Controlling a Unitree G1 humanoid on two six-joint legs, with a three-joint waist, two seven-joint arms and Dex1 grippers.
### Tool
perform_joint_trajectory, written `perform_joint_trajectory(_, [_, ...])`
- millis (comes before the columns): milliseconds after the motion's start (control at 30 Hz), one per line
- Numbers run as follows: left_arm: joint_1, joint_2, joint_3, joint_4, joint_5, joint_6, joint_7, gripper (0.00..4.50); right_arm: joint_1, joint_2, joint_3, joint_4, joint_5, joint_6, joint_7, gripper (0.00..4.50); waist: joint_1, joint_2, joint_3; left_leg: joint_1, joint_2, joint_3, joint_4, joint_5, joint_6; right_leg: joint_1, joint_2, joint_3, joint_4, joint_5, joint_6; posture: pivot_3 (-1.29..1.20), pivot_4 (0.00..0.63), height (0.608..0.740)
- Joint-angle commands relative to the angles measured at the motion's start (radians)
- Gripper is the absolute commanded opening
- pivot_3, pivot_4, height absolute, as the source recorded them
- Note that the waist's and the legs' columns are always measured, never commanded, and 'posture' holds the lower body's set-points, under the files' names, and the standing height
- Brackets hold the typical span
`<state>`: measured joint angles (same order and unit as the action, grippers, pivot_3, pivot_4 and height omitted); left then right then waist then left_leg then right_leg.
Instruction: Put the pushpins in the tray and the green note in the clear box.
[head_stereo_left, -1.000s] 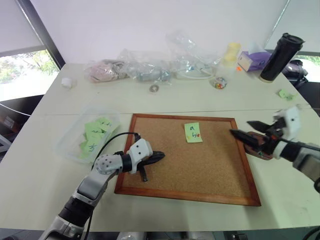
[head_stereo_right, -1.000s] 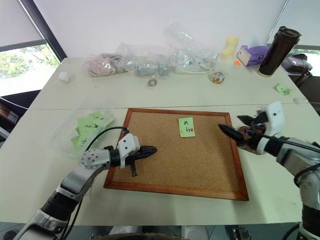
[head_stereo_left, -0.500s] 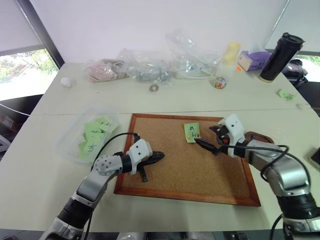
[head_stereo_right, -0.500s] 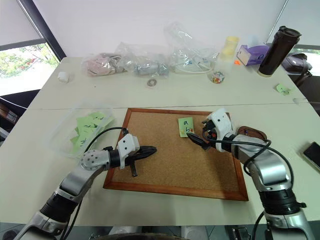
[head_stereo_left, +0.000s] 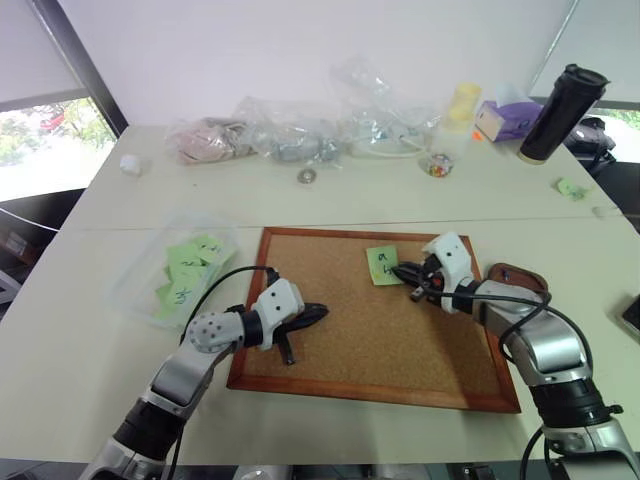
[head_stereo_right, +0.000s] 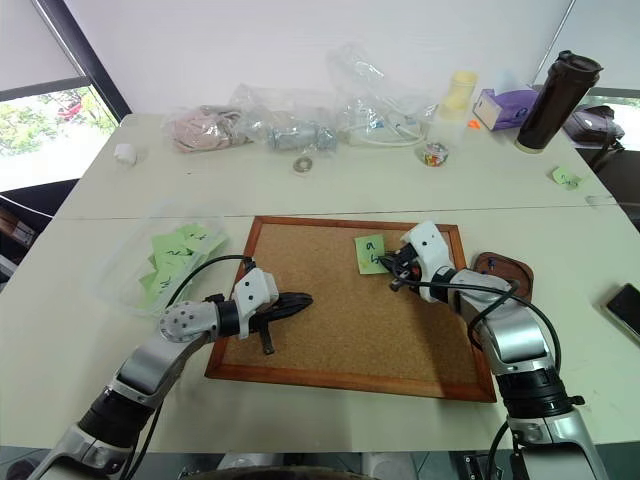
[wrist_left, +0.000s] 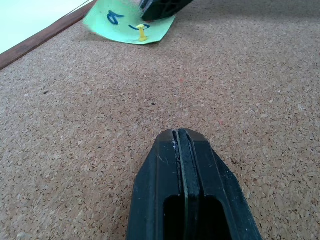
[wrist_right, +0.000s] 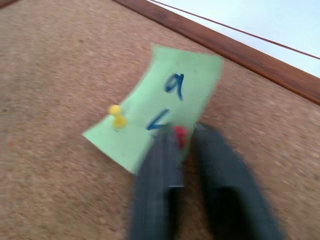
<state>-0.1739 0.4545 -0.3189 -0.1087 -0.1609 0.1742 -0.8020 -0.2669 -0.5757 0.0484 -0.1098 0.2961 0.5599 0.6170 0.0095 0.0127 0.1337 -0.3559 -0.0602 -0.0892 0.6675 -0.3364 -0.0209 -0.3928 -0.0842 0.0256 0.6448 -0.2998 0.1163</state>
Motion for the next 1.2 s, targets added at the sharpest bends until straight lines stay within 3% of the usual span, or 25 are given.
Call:
perform_joint_trajectory(33, [0.030,0.023,-0.018,0.036,0.044,0.056,0.004,0.00,-0.011,0.001,-0.006,0.000,-0.017,-0.014,0.003,0.02,0.000,0.000,0.000,0.000,0.000,0.000,0.000,0.000,0.000,0.000,0.000,0.000,0.000,0.000,0.000,0.00,0.150,0.740])
perform_joint_trajectory(567, [0.029,0.020,-0.021,0.016,0.036,0.085,0.005,0.00,-0.007,-0.009,-0.153,-0.062,0.078,0.078,-0.038,0.02,0.004,-0.001,0.001,-0.002,0.000,0.000,0.000,0.000,0.000,-0.001,0.000,0.000,0.000,0.000,0.000,0.00,0.150,0.740])
perform_joint_trajectory(1100, [0.028,0.019,-0.019,0.004,0.033,0.101,0.005,0.00,-0.035,0.009,-0.159,-0.051,0.137,0.156,-0.067,0.02,0.004,-0.003,0.002,-0.002,0.000,0.000,-0.001,0.000,0.000,-0.002,-0.001,0.000,-0.001,0.000,0.000,0.00,0.150,0.740])
perform_joint_trajectory(1200, [0.031,0.019,-0.019,0.006,0.034,0.097,0.007,0.00,-0.035,0.003,-0.145,-0.054,0.126,0.154,-0.066,0.89,0.003,-0.003,0.003,-0.002,0.000,0.000,-0.001,0.000,0.000,-0.002,-0.001,0.000,-0.001,0.000,0.000,0.00,0.150,0.740])
